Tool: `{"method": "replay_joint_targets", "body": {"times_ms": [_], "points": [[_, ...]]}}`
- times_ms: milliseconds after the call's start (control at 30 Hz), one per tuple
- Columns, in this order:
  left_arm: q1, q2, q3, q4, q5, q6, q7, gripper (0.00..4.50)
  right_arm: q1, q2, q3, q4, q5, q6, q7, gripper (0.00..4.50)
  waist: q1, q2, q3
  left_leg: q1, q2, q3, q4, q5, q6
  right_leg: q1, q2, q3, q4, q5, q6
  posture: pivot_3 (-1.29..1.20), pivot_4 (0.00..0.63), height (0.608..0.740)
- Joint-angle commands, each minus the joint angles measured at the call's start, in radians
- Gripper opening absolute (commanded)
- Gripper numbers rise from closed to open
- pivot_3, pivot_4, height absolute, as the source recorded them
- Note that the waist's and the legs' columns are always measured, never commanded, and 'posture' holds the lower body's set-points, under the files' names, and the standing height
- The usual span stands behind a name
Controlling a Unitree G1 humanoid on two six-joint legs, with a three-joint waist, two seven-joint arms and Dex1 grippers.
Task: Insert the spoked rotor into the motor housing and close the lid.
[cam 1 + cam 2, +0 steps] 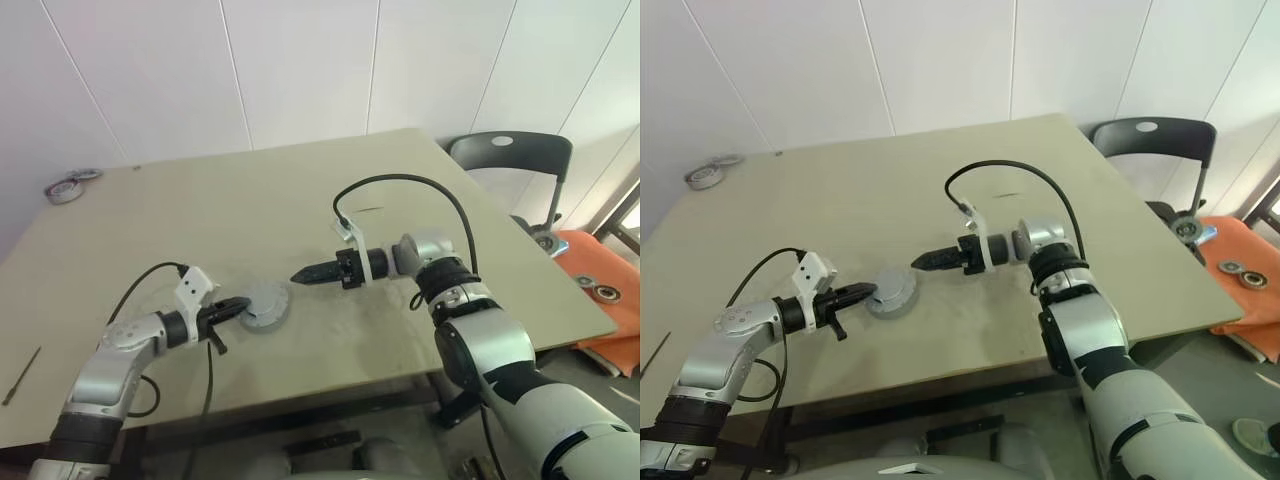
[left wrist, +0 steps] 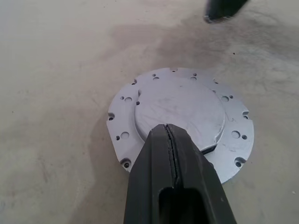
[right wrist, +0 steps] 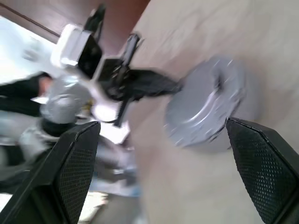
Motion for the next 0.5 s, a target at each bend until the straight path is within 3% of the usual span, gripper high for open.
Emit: {"method": "replay_joint_targets", "body": {"times_ms": [33,500], "points": [[0.032,-0.004,-0.053,0.064,0.056,0.026,0.01,0.0,0.024,-0.02,0.03,-0.115,0.068,0.136,0.008,4.46,0.0,0.0,0.0,0.0,0.0,0.0,0.0,0.0,0.0,0.0,0.0,0.0,0.0,0.0,0.0,0.0,0.0,0.74],[0.082,-0.001,-0.041,0.029,0.045,0.031,0.017,0.0,0.066,0.089,-0.008,-0.066,0.118,0.179,-0.239,4.46,-0.003,0.0,0.0,0.0,0.0,0.001,0.0,0.0,0.0,0.0,0.0,0.0,0.0,0.0,0.0,0.0,0.0,0.74]]}}
